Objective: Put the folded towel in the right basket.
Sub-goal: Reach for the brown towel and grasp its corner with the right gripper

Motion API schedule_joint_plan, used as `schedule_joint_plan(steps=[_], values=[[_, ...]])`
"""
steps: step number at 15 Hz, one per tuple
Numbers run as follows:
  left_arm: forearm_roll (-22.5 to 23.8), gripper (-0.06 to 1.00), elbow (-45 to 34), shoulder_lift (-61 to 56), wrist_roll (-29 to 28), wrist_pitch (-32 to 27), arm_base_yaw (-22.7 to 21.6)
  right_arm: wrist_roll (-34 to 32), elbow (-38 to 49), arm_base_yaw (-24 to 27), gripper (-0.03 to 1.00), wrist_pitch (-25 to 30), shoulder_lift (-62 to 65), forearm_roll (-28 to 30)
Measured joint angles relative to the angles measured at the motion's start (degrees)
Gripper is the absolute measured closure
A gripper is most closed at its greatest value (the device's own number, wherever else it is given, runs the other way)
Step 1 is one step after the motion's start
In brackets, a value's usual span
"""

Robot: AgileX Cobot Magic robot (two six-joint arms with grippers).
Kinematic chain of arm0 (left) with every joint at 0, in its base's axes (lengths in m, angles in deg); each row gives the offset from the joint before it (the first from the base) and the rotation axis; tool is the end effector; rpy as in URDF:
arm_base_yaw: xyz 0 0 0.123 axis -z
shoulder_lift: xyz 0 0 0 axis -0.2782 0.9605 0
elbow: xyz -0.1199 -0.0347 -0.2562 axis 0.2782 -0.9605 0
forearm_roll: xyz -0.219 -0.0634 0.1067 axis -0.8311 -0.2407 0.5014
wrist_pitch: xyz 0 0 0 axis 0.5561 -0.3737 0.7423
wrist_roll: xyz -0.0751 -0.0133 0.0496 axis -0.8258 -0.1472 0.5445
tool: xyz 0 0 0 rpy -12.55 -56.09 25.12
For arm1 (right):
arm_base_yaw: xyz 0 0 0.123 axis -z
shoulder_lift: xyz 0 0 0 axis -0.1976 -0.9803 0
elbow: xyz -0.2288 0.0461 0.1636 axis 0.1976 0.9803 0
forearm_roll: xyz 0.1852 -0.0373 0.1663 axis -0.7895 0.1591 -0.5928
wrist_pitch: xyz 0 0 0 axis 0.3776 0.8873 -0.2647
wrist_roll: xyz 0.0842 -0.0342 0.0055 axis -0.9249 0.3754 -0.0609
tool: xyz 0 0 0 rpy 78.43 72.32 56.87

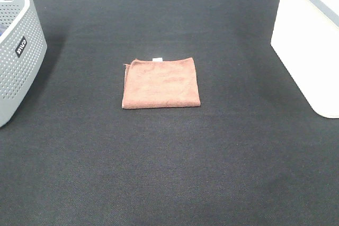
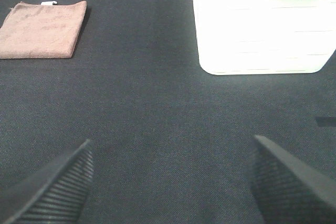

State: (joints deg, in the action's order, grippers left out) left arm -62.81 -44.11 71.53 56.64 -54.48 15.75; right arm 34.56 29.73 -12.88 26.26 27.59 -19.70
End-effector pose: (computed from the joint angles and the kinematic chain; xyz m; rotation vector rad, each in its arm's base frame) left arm -0.0061 -0.0051 0.2796 0.0436 2.0249 -0.0432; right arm -0.0061 0.0006 0.2786 -0.0593 2.0299 0.0068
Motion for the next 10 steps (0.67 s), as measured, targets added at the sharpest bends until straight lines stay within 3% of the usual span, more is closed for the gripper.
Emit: schedule_joint_plan(steps=[10], values=[[0.0, 0.07, 0.0, 0.0, 0.0, 0.0, 0.0, 0.0, 0.0, 0.0, 0.21, 0.0, 0.0, 0.0]])
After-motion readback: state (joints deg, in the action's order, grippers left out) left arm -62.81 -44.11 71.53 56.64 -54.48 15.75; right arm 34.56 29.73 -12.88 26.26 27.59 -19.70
